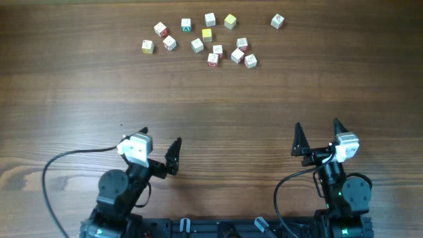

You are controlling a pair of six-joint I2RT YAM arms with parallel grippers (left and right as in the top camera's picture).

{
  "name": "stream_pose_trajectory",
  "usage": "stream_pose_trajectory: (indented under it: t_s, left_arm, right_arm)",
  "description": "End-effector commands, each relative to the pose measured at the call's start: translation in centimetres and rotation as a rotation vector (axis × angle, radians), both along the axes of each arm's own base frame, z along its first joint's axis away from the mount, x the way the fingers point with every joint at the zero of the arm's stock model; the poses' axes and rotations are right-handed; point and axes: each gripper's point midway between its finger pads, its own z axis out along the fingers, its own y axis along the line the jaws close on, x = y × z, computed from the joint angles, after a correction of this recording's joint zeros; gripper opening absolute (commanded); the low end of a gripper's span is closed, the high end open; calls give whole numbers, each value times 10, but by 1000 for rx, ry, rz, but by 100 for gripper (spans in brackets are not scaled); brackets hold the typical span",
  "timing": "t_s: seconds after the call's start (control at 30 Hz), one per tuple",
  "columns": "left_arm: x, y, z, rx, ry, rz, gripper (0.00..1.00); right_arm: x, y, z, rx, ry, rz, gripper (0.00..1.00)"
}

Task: Form a horizontal line
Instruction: 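Reach left gripper into block cluster and grasp a picture block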

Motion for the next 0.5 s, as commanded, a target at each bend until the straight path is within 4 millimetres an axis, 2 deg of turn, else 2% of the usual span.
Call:
stream_pose_trajectory:
  t_s: [0.0, 0.1, 0.13, 0.37, 0.47]
  left_arm:
    - [2, 3, 49, -20, -18, 22, 100]
    - [6, 2, 64, -7, 27, 22, 100]
    - [16, -1, 80, 12, 95, 22, 100]
    - [49, -11, 121, 40, 210, 12, 100]
    - [58, -32, 117, 19, 276, -85, 100]
  right_arm:
    - [0, -3, 1, -14, -8, -17, 100]
    - [0, -3, 1, -14, -8, -17, 100]
    - [0, -3, 1, -14, -8, -17, 100]
    - [0, -3, 1, -14, -8, -17, 100]
    - [0, -3, 1, -14, -8, -17, 100]
